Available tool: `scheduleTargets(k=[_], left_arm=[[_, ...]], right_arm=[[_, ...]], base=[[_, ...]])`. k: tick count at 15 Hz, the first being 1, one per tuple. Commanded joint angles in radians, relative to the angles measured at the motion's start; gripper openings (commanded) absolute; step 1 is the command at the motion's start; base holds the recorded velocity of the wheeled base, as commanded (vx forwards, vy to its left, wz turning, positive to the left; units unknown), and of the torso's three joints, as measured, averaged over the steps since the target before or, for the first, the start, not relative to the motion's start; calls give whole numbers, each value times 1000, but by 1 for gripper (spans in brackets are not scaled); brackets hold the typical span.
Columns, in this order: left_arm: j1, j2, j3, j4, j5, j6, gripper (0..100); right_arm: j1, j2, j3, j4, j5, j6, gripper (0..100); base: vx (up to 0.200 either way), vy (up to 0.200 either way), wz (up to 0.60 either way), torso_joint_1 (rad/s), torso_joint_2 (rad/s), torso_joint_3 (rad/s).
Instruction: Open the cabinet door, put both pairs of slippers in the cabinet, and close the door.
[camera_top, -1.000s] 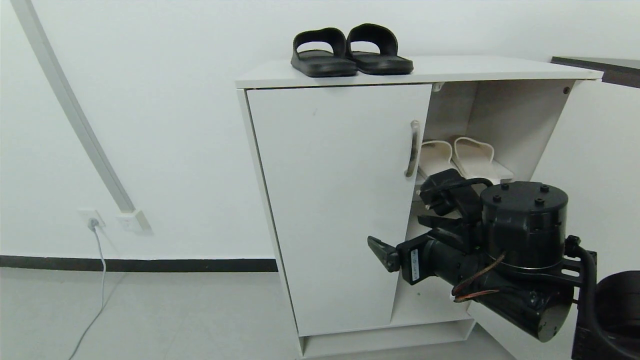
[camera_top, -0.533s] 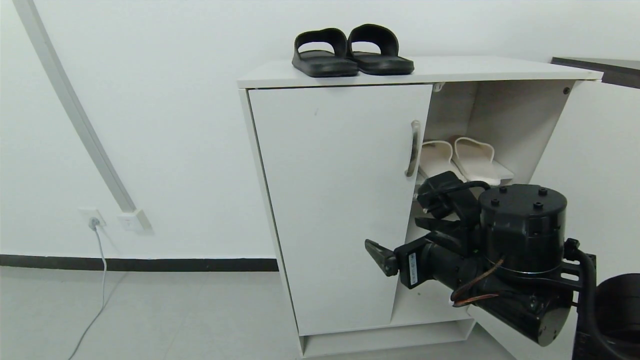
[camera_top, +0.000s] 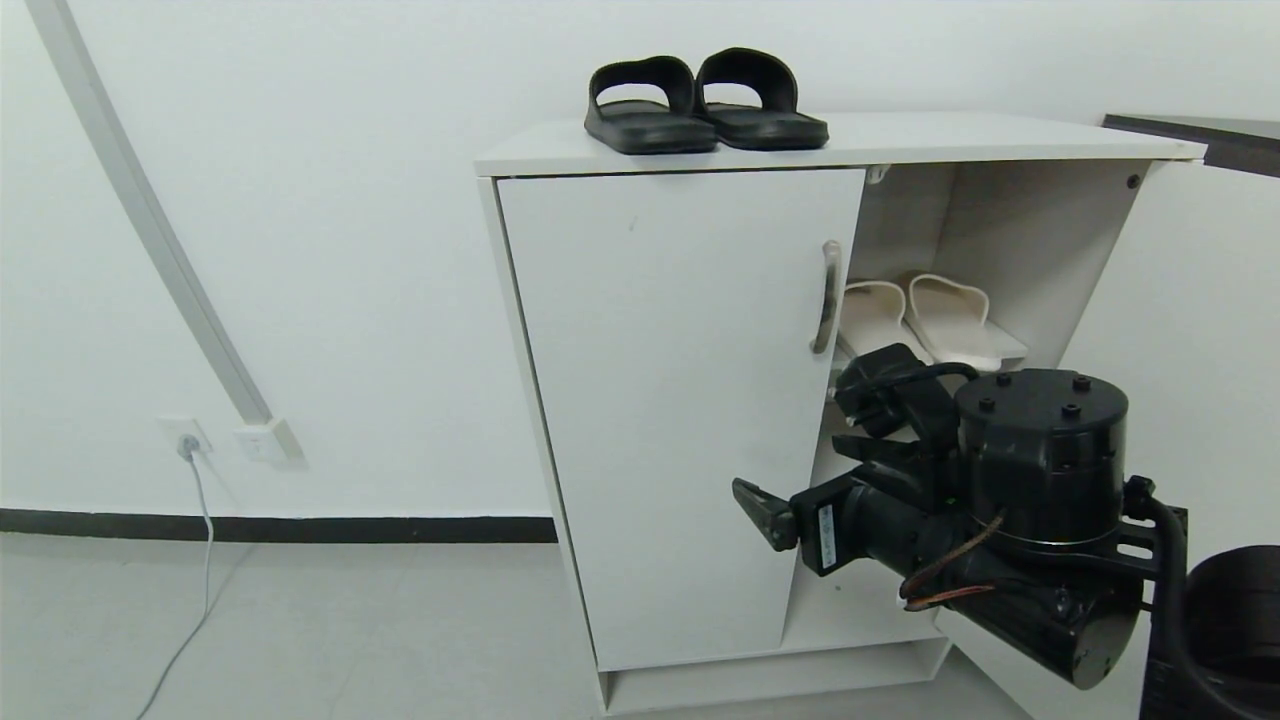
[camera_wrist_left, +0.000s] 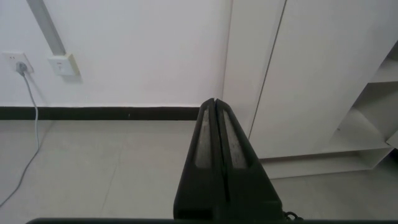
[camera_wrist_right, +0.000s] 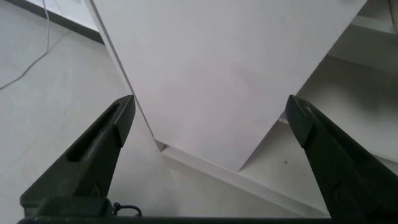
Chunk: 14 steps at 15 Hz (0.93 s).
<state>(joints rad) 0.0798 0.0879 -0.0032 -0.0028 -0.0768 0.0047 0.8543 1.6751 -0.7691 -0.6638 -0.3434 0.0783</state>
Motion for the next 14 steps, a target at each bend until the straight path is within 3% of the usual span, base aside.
scheduleTargets(k=[1, 5, 14], left_arm=[[0, 1, 0, 0, 0, 0, 0], [0, 1, 0, 0, 0, -2, 0], [0, 1, 0, 0, 0, -2, 0]], right_arm=[[0, 3, -1, 0, 0, -2, 100], [0, 3, -1, 0, 0, -2, 100], [3, 3, 4, 0, 0, -2, 100]], base=[[0, 0, 0, 0, 0, 0], [0, 0, 0, 13, -231, -309], [0, 0, 0, 100, -483, -348]])
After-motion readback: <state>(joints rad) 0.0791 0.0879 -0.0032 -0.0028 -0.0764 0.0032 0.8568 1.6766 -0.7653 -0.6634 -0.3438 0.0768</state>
